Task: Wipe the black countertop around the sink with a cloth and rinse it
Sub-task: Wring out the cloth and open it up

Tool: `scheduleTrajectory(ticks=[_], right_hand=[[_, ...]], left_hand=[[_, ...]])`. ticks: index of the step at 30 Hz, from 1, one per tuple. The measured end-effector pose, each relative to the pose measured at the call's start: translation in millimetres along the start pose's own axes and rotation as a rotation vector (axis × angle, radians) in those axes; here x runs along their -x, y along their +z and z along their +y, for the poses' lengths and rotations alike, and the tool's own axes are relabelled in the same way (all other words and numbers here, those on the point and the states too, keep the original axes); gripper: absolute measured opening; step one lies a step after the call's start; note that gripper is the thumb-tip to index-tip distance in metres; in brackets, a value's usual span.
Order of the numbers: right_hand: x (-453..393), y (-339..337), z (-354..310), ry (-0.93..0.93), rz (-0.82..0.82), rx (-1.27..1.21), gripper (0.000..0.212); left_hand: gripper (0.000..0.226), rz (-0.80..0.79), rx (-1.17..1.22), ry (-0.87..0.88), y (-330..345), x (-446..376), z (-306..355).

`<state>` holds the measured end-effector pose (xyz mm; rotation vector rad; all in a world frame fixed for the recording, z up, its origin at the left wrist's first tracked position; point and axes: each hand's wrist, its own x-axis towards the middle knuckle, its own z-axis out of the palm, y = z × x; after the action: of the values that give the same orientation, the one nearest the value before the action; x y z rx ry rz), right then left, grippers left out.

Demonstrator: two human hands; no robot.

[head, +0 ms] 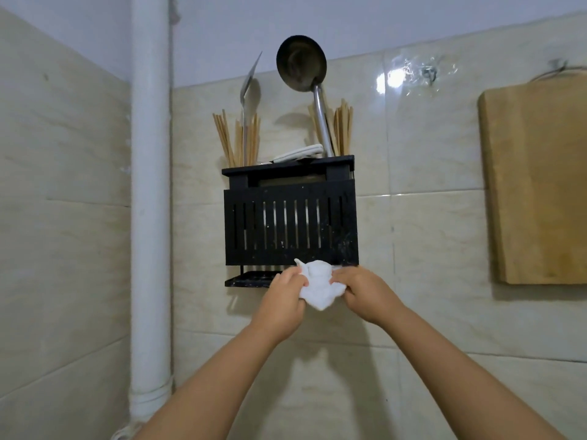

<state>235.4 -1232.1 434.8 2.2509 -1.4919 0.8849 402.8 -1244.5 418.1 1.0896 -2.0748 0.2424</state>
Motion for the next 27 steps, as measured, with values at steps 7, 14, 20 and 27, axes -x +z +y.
scheduleTrajectory(ticks=[7,14,20,27], right_hand=[[-6.1,-2.0,23.5,0.168,-0.023,-0.077,0.024],[20.2,10.7,5.1,0.184,0.274,0.092,0.024],[16.5,16.0,-16.0,-0.038,0.27,0.12,0.019],[-5.0,17.7,-9.3,0.093,0.089,0.19,0.039]], left_hand=[[0.047,-0.132,-0.241,0.017,5.1,-15.3,-6.3],[0.044,-0.136,-0.386,-0.062,-2.4,-20.5,5.2],[0.026,0.282,-0.324,0.069,9.0,-4.2,-0.7],[0.031,0.047,-0.364,-0.007,12.8,-13.7,-5.2]])
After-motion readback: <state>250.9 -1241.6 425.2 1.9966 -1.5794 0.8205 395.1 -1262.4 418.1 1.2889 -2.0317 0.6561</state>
